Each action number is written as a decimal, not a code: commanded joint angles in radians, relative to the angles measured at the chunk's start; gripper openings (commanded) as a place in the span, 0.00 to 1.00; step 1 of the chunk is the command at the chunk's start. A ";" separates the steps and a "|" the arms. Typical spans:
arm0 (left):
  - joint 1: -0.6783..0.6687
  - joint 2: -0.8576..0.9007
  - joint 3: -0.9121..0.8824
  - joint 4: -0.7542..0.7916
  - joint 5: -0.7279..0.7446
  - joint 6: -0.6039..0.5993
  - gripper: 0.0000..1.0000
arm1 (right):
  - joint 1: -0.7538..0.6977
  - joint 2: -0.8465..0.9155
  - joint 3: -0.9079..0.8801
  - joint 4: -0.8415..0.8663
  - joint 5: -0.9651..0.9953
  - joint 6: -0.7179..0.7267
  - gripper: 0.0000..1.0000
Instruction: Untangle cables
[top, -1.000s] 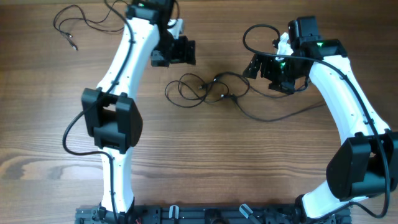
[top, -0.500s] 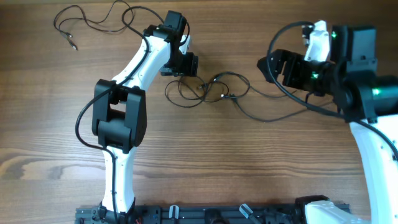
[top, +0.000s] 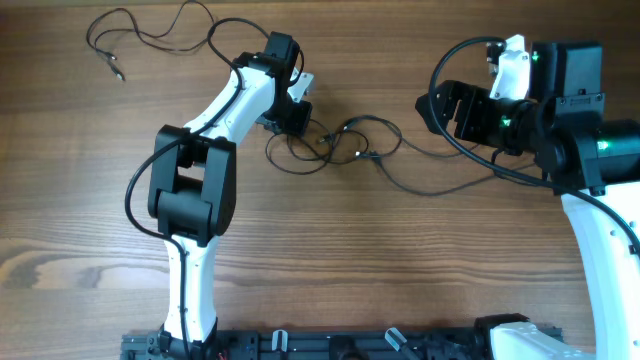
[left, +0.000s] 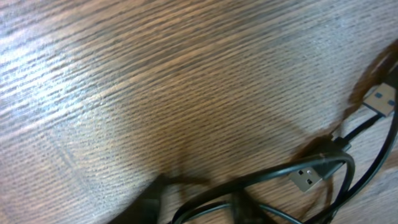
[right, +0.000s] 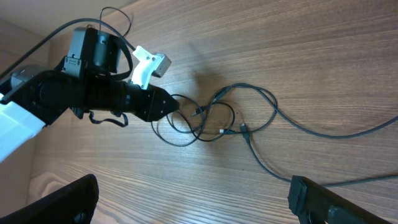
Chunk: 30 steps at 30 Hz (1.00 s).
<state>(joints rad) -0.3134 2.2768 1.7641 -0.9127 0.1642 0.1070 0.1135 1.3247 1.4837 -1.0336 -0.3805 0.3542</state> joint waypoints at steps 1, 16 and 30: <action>-0.005 -0.019 -0.008 0.000 -0.005 -0.016 0.13 | -0.002 0.013 0.006 -0.001 0.015 -0.011 1.00; -0.005 -0.705 -0.008 0.219 0.352 -0.246 0.04 | -0.002 0.044 0.006 0.000 0.014 -0.010 1.00; 0.021 -0.809 -0.008 0.864 0.351 -0.769 0.04 | 0.002 0.227 0.006 0.061 -0.132 -0.007 1.00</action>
<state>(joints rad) -0.2981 1.4872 1.7500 -0.1036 0.5072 -0.5419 0.1135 1.5070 1.4837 -1.0054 -0.4164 0.3542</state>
